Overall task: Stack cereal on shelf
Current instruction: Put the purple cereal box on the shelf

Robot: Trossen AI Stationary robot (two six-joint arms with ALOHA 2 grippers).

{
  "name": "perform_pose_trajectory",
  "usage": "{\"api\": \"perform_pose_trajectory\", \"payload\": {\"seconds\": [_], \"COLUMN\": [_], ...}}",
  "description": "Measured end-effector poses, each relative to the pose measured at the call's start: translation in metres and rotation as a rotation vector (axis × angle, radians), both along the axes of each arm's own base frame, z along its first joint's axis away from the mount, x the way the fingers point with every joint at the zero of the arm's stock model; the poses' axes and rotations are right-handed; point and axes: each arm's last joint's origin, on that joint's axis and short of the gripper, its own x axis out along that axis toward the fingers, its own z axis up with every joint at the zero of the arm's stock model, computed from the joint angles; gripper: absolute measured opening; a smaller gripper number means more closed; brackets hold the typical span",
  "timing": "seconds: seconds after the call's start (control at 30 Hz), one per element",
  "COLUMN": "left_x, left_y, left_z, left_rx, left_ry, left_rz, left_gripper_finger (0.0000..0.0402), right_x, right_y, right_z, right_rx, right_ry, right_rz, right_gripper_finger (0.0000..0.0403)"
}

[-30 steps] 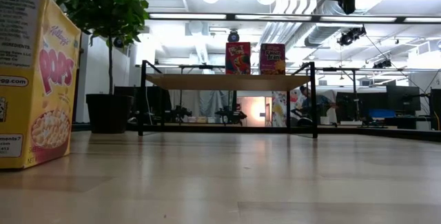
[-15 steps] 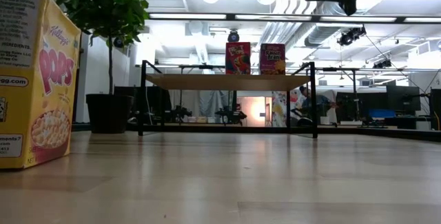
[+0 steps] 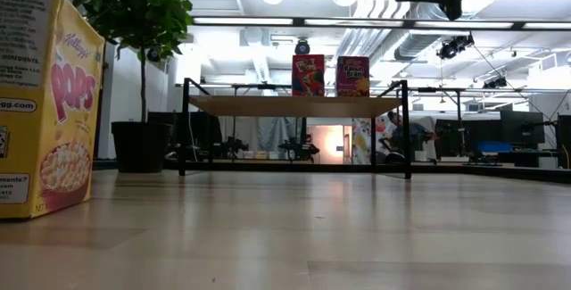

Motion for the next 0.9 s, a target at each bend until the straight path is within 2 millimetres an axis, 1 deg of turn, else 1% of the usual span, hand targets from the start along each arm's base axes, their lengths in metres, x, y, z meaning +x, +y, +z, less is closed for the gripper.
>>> {"api": "perform_pose_trajectory", "payload": {"seconds": [0.1,0.23,0.37,0.47,0.57,0.67,0.8,0.9], "left_x": [-0.005,-0.001,0.017,0.036,0.057,0.083,0.119,0.146], "left_y": [0.015,0.044,0.08,0.114,0.149,0.188,0.238,0.268], "left_z": [0.04,0.089,0.128,0.146,0.152,0.15,0.134,0.116], "left_rx": [-0.04,-0.005,0.084,0.139,0.155,0.123,0.083,0.063], "left_ry": [-0.022,-0.157,-0.394,-0.5,-0.541,-0.569,-0.586,-0.587], "left_rz": [0.155,0.419,0.686,0.806,0.863,0.922,0.991,1.012], "left_gripper_finger": [0.0152,0.0152,0.0152,0.0152,0.0152,0.0152,0.0152,0.0152], "right_x": [0.0,0.0,0.001,0.002,0.002,0.002,0.005,0.011], "right_y": [0.0,0.0,-0.001,-0.001,-0.001,-0.001,-0.002,-0.003], "right_z": [0.0,0.001,0.005,0.017,0.031,0.043,0.05,0.048], "right_rx": [-0.001,-0.006,-0.014,-0.045,-0.118,-0.181,-0.211,-0.196], "right_ry": [-0.003,-0.005,-0.055,-0.168,-0.297,-0.416,-0.496,-0.486], "right_rz": [0.0,-0.005,-0.021,-0.013,-0.01,-0.012,-0.016,-0.015], "right_gripper_finger": [0.0213,0.0213,0.0213,0.0213,0.0213,0.0213,0.0213,0.0213]}}
